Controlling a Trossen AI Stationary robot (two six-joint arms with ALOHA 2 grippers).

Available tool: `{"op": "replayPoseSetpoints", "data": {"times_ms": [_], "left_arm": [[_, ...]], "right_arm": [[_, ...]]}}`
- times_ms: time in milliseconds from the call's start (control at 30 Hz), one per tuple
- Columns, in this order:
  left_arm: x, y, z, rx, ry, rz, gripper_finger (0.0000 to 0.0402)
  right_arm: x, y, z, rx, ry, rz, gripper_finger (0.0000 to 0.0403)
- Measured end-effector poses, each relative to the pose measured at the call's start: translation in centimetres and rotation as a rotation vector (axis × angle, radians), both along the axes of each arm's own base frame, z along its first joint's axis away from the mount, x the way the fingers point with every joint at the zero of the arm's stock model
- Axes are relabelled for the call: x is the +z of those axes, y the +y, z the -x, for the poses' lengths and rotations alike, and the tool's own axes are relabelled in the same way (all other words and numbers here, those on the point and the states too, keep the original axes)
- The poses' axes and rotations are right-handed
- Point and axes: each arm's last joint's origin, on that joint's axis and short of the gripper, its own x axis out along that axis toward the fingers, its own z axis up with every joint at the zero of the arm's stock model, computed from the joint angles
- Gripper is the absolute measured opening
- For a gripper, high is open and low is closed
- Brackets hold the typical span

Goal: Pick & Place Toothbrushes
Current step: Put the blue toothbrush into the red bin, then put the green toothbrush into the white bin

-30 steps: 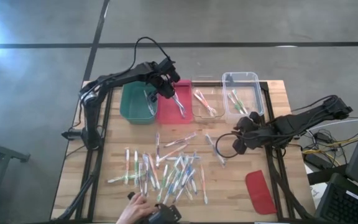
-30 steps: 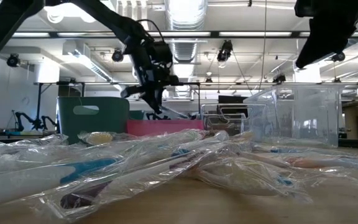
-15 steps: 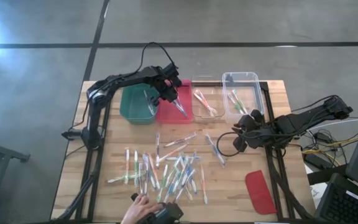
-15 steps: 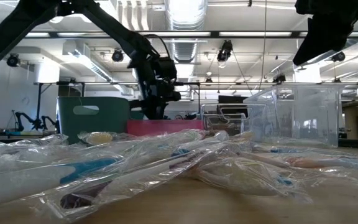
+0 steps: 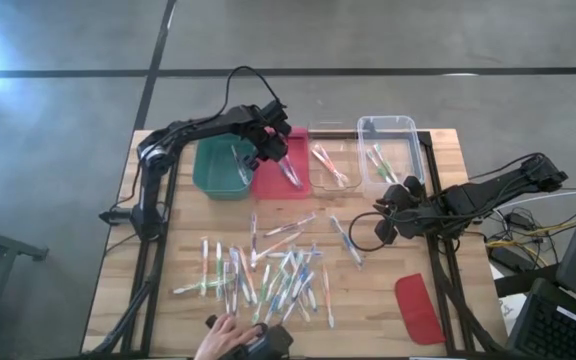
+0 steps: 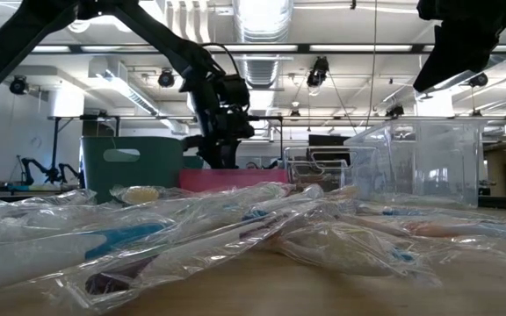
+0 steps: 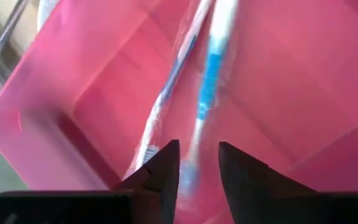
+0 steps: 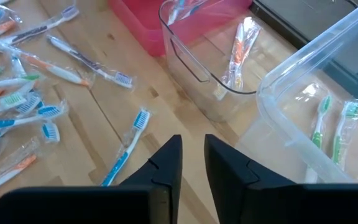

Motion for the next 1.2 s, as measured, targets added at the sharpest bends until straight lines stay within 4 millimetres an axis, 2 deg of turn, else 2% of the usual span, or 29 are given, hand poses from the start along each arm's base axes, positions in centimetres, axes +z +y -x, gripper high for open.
{"op": "replayPoseSetpoints", "data": {"times_ms": [333, 567, 967, 1200], "left_arm": [[4.2, -0.9, 0.2, 0.114, -0.048, -0.089, 0.0124], [8.2, -3.2, 1.3, 0.109, -0.127, -0.117, 0.0122], [14.5, -7.6, 4.0, 0.263, -0.335, -0.058, 0.0122], [17.6, -9.3, 6.5, 0.395, -0.457, 0.007, 0.0122]], "right_arm": [[0.4, 0.1, -0.3, 0.000, -0.038, -0.014, 0.0100], [0.5, 0.2, -0.4, 0.000, -0.052, -0.019, 0.0119], [0.5, 0.2, -0.4, 0.000, -0.057, -0.022, 0.0153], [0.5, 0.2, -0.5, 0.000, -0.059, -0.023, 0.0169]]}}
